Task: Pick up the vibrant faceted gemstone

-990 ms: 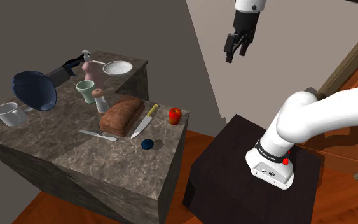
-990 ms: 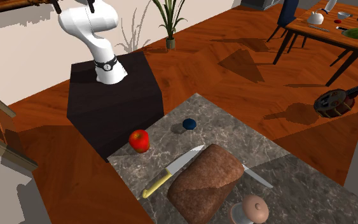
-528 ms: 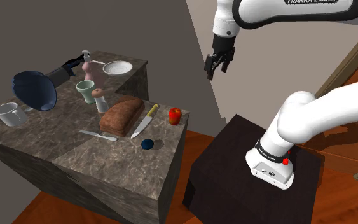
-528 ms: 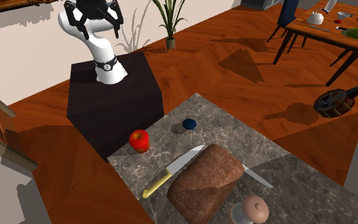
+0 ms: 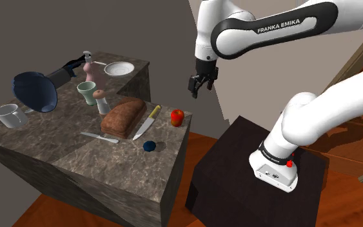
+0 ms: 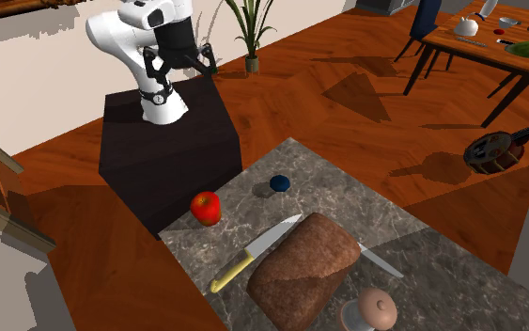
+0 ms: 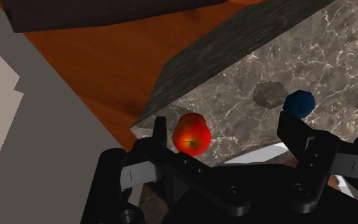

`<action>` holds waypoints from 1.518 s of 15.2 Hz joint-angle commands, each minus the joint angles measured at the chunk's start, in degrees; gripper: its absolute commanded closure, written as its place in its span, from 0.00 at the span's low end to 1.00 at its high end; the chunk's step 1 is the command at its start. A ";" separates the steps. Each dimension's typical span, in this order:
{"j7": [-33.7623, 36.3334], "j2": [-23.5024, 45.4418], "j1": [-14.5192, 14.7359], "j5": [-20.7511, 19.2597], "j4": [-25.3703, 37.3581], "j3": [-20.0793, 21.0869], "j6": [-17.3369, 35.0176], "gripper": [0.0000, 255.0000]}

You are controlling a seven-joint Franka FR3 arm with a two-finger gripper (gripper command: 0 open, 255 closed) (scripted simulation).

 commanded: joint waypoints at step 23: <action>24.60 51.88 6.43 -15.27 19.26 7.11 31.54 0.00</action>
